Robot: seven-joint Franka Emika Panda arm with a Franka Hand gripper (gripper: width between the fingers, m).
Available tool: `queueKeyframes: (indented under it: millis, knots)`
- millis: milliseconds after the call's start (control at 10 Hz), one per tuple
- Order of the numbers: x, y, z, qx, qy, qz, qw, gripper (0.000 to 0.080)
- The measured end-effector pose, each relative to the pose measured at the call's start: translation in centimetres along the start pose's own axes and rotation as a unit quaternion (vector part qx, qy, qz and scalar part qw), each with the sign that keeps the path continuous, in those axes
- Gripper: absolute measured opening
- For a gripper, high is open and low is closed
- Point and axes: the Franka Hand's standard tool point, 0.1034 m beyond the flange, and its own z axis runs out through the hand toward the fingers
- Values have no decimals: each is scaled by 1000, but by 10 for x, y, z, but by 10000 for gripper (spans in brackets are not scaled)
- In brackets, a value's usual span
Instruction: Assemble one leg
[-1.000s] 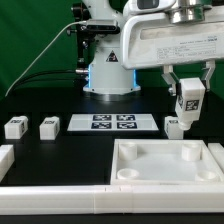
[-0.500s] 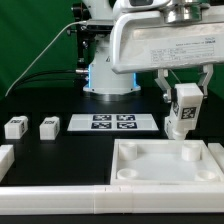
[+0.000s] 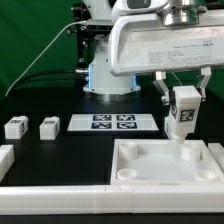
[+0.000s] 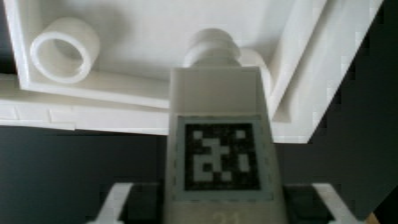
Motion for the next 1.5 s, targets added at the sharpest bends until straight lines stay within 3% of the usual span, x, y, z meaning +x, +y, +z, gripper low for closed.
queueKeyframes:
  millis: [300,700,800,900,1500]
  knots:
    - [10,-7,7,4,1,-2,1000,293]
    - [22,-12,16,1,53,-9,999,293]
    - [22,-8,18,-7,101,-12,995,293]
    - [13,-10,24,-7,97,-13,995,293]
    - [5,-19,33,-3,89,-18,996,293]
